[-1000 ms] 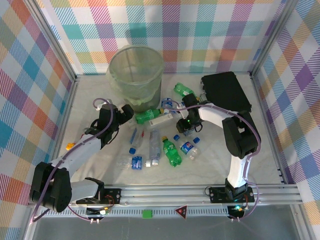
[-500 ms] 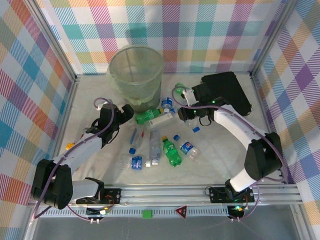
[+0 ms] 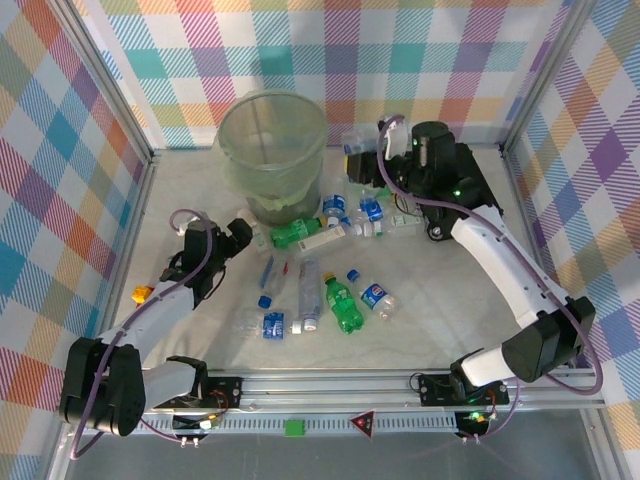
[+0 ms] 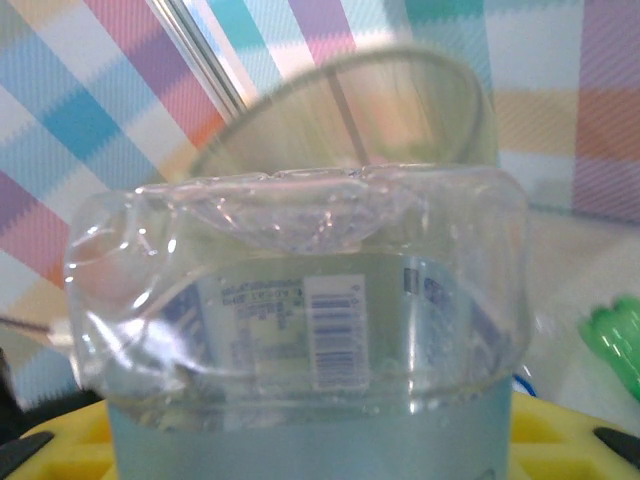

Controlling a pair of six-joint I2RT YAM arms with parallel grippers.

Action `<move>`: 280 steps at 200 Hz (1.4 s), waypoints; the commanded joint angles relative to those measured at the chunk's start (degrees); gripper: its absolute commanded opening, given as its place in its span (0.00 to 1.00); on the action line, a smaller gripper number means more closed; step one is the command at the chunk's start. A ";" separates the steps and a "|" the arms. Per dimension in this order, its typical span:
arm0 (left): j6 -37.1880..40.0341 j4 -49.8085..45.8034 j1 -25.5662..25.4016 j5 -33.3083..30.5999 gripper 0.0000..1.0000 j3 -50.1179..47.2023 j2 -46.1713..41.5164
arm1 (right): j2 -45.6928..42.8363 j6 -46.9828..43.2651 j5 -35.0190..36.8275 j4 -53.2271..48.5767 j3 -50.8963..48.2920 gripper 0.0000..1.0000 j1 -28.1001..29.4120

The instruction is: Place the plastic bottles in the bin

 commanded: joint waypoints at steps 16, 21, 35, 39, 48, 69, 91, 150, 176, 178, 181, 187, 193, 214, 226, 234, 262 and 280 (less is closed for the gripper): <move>0.44 1.48 0.61 5.22 1.00 -1.81 -2.16 | 6.44 8.27 -1.27 14.84 5.46 0.38 1.57; 0.61 1.46 0.65 5.80 1.00 -1.99 -2.25 | 7.59 8.80 -0.79 15.95 6.11 0.38 1.92; 1.06 1.28 0.66 6.92 1.00 -2.27 -2.59 | 10.94 9.69 -0.03 18.40 8.94 0.38 2.63; 1.19 1.12 0.62 7.17 1.00 -2.28 -2.61 | 12.11 9.80 0.35 18.88 10.10 0.38 2.89; 1.58 0.60 0.66 7.81 1.00 -2.19 -2.86 | 14.67 10.12 0.83 19.86 12.60 0.38 3.46; 2.64 -0.52 0.66 8.88 1.00 -1.92 -3.06 | 20.89 10.94 0.89 20.34 19.38 0.38 4.49; 2.85 -0.52 0.66 9.42 1.00 -2.40 -2.55 | 26.78 10.86 1.28 16.78 27.99 0.38 5.78; 1.91 -0.30 0.66 10.21 1.00 -3.66 0.59 | 40.59 7.38 0.56 10.04 47.27 0.41 8.06; 3.13 -1.52 0.63 9.40 1.00 -3.57 -1.32 | 44.90 5.04 0.20 8.33 51.39 0.45 8.74; 3.27 -1.61 0.65 9.28 1.00 -3.57 -1.54 | 45.13 4.74 0.31 8.26 51.56 0.46 8.83; 3.51 -1.77 0.66 9.12 1.00 -3.56 -1.78 | 45.46 4.53 0.43 8.17 51.75 0.46 8.91; 4.00 -2.02 0.61 8.90 1.00 -3.49 -2.48 | 46.06 3.95 0.60 8.15 52.01 0.47 9.02; 4.39 -2.42 0.66 8.72 1.00 -3.51 -3.19 | 46.75 3.32 0.65 8.19 52.23 0.48 9.13; 5.75 -3.07 0.63 8.80 1.00 -3.67 -5.34 | 48.83 1.17 0.94 7.95 53.42 0.51 9.63; 6.22 -3.31 0.58 8.76 1.00 -3.84 -6.57 | 50.23 0.31 1.38 7.56 54.36 0.52 9.85; 6.79 -3.39 0.66 8.63 1.00 -4.01 -7.34 | 51.31 -0.13 1.56 7.20 55.21 0.54 10.01; 7.08 -3.73 0.65 7.14 1.00 -4.56 -9.08 | 54.48 -1.23 1.72 4.24 60.17 0.88 10.17; 7.12 -3.76 0.64 6.77 1.00 -4.37 -9.37 | 53.97 -2.13 1.67 4.24 60.50 0.99 10.41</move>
